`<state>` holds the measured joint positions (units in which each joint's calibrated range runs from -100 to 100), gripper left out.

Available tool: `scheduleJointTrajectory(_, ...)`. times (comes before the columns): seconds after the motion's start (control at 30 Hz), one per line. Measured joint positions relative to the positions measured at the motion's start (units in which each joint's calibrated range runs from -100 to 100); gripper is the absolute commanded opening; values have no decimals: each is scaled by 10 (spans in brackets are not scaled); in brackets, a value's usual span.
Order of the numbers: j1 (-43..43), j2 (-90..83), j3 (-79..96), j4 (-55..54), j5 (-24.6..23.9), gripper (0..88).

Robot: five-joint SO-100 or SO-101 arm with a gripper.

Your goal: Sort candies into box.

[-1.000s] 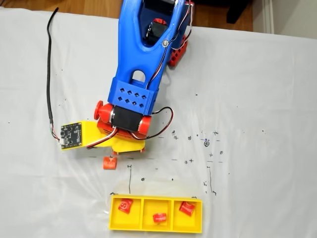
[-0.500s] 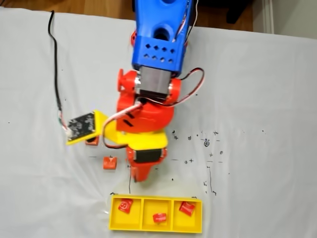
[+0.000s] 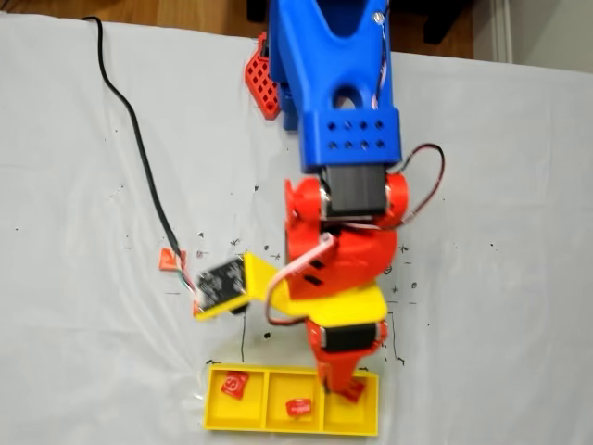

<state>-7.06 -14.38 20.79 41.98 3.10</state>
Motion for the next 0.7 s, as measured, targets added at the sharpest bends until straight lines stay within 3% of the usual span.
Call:
scheduleJointTrajectory(0.27, -32, 41, -3, -69, -11, 2)
scheduleJointTrajectory(0.7, -25, 142, -55, -78, -20, 1)
